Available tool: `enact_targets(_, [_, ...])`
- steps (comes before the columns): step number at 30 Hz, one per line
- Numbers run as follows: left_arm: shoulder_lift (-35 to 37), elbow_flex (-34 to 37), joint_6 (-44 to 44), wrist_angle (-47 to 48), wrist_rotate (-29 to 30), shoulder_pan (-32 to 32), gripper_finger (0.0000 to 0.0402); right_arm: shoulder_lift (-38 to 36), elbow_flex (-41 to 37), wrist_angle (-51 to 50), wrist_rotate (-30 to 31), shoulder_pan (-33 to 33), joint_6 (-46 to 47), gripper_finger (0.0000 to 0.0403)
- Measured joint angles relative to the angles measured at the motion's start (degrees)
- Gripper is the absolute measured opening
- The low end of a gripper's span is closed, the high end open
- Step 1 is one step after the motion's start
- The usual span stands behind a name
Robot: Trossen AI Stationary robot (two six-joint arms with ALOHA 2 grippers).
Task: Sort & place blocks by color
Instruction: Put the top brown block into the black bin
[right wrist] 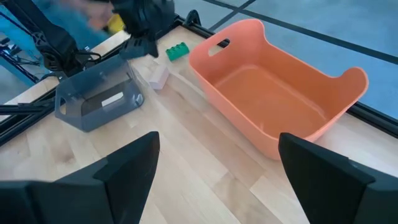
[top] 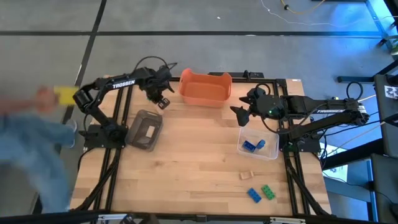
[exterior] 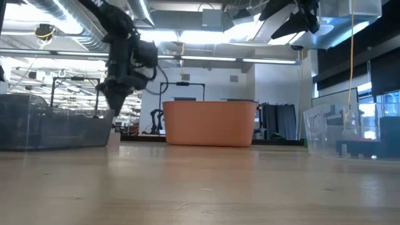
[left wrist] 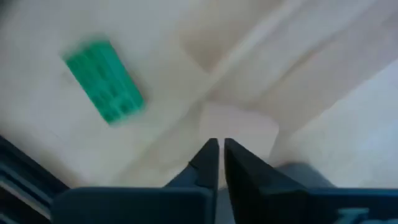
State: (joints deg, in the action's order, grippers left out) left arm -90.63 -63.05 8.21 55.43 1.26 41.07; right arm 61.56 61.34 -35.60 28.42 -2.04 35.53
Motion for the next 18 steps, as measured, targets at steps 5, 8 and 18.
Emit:
enact_targets(5, [0.0,5.9,3.7,-1.3,0.4,-2.0,0.0002,0.0,0.0,-0.3,0.0,0.0,0.0,0.0329])
enact_targets(8, [0.0,8.6,6.5,-5.1,0.9,-3.4,0.0001,0.0,0.0,-0.4,0.0,0.0,0.0,0.0329])
enact_targets(18, [-0.1,12.6,13.4,-17.2,0.5,-7.3,0.0000,0.0,0.0,-0.3,0.0,0.0,0.0,0.0329])
